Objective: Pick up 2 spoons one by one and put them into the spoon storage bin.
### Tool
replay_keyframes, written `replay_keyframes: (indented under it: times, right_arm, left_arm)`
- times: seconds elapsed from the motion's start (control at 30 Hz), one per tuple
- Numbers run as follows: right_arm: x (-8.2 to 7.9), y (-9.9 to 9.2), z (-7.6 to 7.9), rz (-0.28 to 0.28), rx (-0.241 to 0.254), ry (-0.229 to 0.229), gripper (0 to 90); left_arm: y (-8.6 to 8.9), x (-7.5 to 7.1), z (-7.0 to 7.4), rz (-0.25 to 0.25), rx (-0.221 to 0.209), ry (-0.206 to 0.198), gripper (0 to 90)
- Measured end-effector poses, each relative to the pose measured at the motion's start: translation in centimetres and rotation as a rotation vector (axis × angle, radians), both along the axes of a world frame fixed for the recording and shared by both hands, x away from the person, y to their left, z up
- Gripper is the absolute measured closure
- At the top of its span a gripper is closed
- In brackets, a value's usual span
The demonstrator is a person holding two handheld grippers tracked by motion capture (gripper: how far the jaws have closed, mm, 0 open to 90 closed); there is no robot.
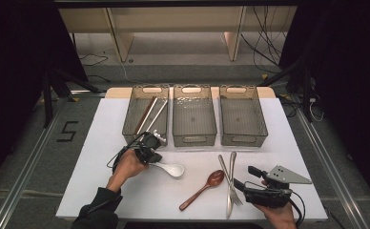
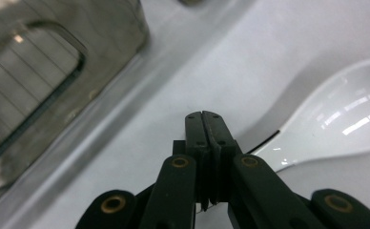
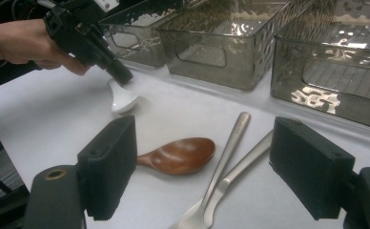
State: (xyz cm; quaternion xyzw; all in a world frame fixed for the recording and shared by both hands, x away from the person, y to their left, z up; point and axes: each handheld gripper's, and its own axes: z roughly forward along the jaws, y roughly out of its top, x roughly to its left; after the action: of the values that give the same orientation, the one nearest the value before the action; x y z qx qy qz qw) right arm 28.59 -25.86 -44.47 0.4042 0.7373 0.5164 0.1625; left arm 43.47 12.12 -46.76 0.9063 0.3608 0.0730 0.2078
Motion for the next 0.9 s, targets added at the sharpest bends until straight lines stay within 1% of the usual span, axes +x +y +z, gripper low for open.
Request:
replay_keyframes:
  times: [0.1,0.2,0.27,0.3,0.43,0.7,0.83,0.9]
  right_arm:
    - [0.0,0.1,0.0,0.002,0.001,0.001,25.2]
    - [0.0,0.1,0.0,0.002,0.001,0.001,25.2]
    - [0.0,0.1,0.1,0.003,0.002,0.001,25.2]
    - [0.0,0.2,0.1,0.005,0.001,0.002,25.2]
    - [0.1,0.3,0.0,0.011,-0.003,0.003,25.2]
    - [0.2,0.7,0.1,0.021,-0.008,-0.004,25.2]
    - [0.3,0.7,0.1,0.023,-0.007,-0.003,25.2]
    - [0.3,0.7,0.1,0.023,-0.009,-0.002,25.2]
  left_arm:
    - [0.3,-0.6,0.1,-0.009,0.018,0.023,89.2]
    - [0.6,-1.1,0.3,-0.021,0.036,0.056,89.2]
    - [0.8,-1.5,0.3,-0.018,0.038,0.071,89.2]
    - [0.9,-1.7,0.3,-0.02,0.043,0.069,89.2]
    - [1.3,-2.0,0.3,-0.008,0.037,0.069,89.2]
    - [1.8,-3.0,0.6,-0.01,0.042,0.094,89.1]
    - [2.1,-3.5,0.8,-0.005,0.029,0.102,89.1]
    - [2.2,-3.7,0.9,-0.008,0.03,0.105,89.1]
